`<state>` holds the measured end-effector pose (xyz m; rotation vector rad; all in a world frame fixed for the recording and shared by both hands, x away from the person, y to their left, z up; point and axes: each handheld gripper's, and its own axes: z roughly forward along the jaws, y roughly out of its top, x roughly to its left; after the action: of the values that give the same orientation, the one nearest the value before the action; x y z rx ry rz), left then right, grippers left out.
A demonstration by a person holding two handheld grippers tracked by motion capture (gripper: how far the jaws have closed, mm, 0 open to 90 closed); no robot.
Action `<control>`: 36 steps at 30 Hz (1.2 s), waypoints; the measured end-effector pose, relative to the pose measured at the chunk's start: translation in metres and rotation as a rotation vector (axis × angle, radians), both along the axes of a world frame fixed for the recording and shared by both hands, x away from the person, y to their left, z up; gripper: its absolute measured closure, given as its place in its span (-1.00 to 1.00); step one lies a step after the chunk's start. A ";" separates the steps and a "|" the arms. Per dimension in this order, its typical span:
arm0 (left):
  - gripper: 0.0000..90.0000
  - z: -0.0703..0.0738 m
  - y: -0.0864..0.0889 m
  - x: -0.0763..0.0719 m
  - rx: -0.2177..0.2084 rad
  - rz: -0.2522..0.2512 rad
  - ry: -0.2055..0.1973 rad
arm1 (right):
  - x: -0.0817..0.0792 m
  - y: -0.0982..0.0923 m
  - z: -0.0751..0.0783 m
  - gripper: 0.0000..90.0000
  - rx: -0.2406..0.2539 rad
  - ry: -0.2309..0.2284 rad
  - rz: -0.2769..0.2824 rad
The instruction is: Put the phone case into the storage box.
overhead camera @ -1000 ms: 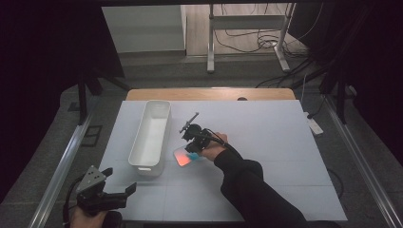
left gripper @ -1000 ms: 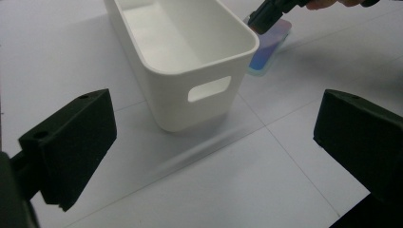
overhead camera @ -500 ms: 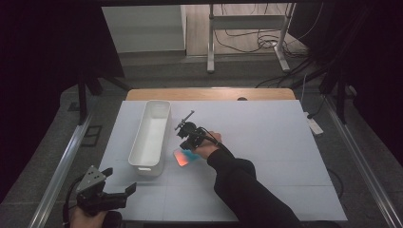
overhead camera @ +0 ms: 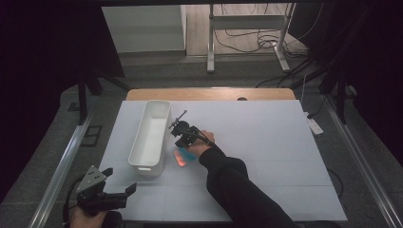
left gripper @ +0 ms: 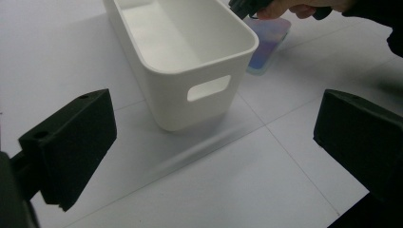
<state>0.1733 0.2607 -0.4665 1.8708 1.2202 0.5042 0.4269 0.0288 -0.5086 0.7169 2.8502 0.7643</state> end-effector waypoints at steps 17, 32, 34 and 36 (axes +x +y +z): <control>-0.97 0.000 -0.001 0.000 0.007 0.002 0.001 | -0.007 -0.003 -0.002 0.98 -0.020 0.034 0.022; -0.97 0.000 -0.001 0.000 0.013 0.003 0.001 | -0.022 -0.022 0.000 0.98 -0.041 0.056 0.041; -0.97 0.000 -0.001 0.000 0.013 0.003 0.001 | -0.023 -0.023 0.000 0.98 -0.041 0.061 0.042; -0.97 0.000 -0.001 0.000 0.013 0.003 0.002 | -0.027 -0.029 0.000 0.98 -0.039 0.069 0.037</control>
<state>0.1734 0.2593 -0.4664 1.8812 1.2233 0.5136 0.3996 0.0002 -0.5085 0.7012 2.9389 0.7006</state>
